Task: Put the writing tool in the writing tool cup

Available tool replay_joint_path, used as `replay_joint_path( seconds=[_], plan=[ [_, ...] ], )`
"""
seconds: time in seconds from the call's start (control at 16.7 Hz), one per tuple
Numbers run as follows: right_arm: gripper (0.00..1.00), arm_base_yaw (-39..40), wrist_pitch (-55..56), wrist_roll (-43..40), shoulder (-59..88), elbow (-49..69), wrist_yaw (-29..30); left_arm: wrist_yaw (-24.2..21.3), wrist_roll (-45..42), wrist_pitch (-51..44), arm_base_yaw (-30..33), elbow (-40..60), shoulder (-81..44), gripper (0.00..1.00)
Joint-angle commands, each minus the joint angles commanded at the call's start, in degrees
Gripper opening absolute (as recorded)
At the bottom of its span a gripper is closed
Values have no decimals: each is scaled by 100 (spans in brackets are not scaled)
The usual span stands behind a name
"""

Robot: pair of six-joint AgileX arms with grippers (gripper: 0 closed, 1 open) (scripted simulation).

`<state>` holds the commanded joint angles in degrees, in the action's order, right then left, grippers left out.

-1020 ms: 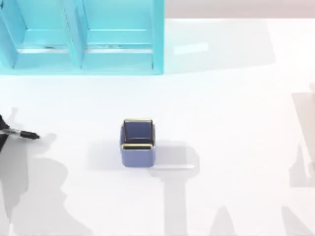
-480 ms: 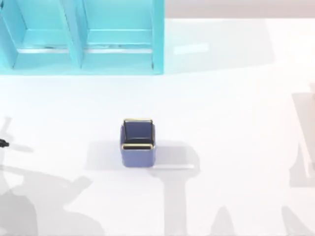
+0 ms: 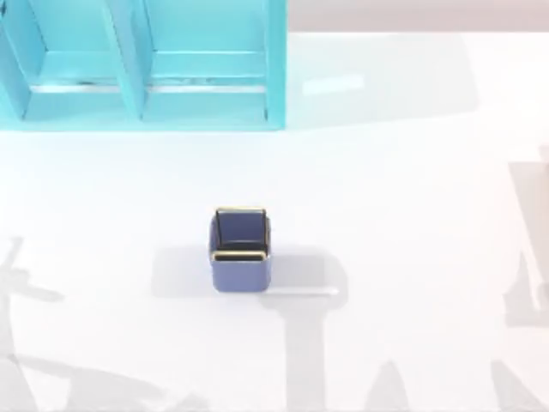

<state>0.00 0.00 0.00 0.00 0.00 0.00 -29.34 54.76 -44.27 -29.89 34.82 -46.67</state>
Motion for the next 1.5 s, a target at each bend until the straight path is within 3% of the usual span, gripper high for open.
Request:
replay_joint_path(
  seconds=[0.36,0.54,0.66,0.9,1.32,1.5],
  plan=[
    [100,0,0,0,0,0,0,63,-51,31,50,3,-57,0],
    [100,0,0,0,0,0,0,587,-377,397,439,51,-473,0],
    [100,0,0,0,0,0,0,1238,-745,876,948,155,-918,0],
    [100,0,0,0,0,0,0,3267,-1638,2293,2409,579,-1959,0],
    [100,0,0,0,0,0,0,8269,-3114,5500,5771,1679,-3789,0],
    [100,0,0,0,0,0,0,10101,-3621,6733,7211,2052,-4579,0]
  ],
)
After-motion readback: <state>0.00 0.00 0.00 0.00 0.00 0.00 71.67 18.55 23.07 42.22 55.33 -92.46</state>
